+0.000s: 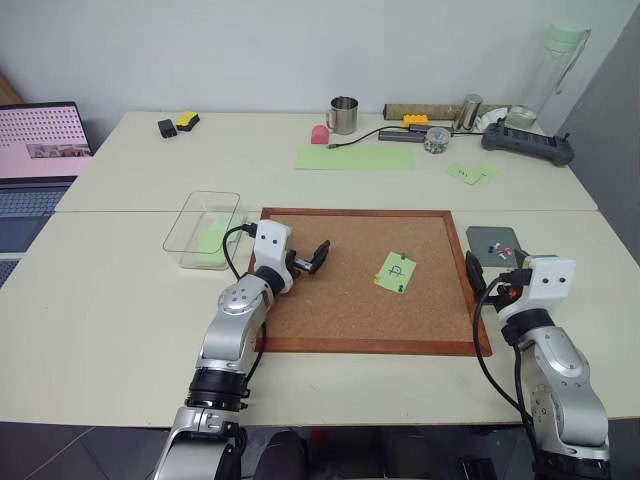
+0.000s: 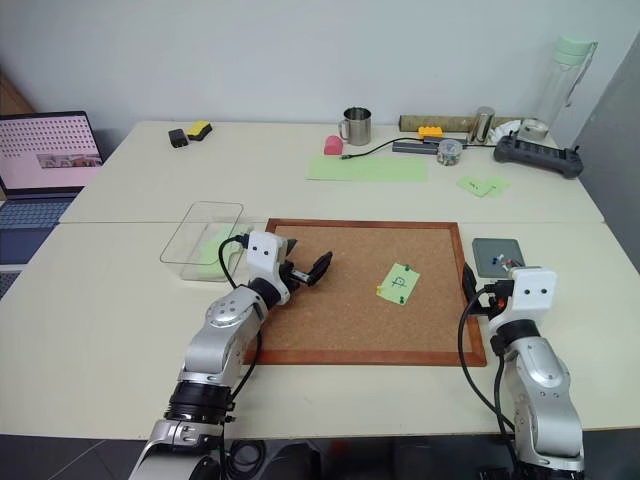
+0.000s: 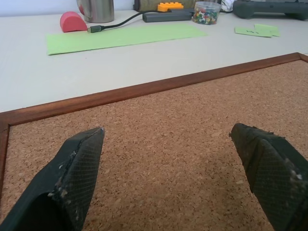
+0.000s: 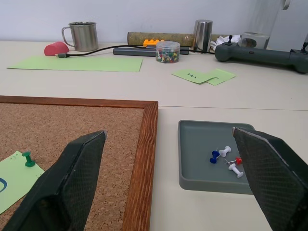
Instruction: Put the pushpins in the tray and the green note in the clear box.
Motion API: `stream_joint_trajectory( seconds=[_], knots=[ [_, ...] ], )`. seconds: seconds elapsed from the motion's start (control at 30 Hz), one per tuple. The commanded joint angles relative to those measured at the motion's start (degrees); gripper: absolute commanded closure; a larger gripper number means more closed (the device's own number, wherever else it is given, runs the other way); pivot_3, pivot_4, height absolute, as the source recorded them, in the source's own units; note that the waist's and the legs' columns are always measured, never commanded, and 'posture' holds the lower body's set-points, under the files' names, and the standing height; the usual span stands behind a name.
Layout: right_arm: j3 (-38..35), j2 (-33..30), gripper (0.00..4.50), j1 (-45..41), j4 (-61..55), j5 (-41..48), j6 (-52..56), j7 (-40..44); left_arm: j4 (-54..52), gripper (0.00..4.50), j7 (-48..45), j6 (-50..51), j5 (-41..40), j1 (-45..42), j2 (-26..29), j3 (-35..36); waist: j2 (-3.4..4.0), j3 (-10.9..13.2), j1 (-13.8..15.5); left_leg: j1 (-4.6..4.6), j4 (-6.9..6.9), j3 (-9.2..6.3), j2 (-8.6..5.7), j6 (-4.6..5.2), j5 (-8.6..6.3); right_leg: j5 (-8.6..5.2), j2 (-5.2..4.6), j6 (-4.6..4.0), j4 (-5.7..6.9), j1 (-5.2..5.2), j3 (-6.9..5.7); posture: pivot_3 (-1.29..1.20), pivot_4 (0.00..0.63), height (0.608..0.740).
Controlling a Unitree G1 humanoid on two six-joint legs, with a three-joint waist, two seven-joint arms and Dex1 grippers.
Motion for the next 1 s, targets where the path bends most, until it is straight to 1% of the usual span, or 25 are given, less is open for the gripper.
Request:
stream_joint_trajectory(
  seconds=[0.03, 0.57, 1.0],
  knots=[
    [-0.71, -0.26, 0.07, -0.64, -2.46, 0.33, -0.96, -0.17, -1.09, 0.0, -0.43, -0.66, -0.57, -1.16, 0.25, 0.08, 0.0, 0.0, 0.0, 0.0, 0.0, 0.0, 0.0, 0.0, 0.0, 0.0, 0.0, 0.0, 0.0, 0.0, 0.0, 0.0, 0.15, 0.74],
    [-0.42, -0.57, 0.07, -0.32, -3.11, 0.75, -0.51, 0.41, -2.52, 0.0, -3.8, -0.67, -2.57, -0.17, 0.12, 0.04, 0.0, 0.0, 0.0, 0.0, 0.0, 0.0, 0.0, 0.0, 0.0, 0.0, 0.0, 0.0, 0.0, 0.0, 0.0, 0.0, 0.15, 0.74],
    [0.13, -0.83, 0.07, -0.29, -3.99, 2.33, 0.75, 2.08, -3.17, 0.0, -4.74, -1.31, -2.2, 0.32, 0.72, -0.44, 0.0, 0.0, 0.0, 0.0, 0.0, 0.0, 0.0, 0.0, 0.0, 0.0, 0.0, 0.0, 0.0, 0.0, 0.0, 0.0, 0.15, 0.74]
  ],
)
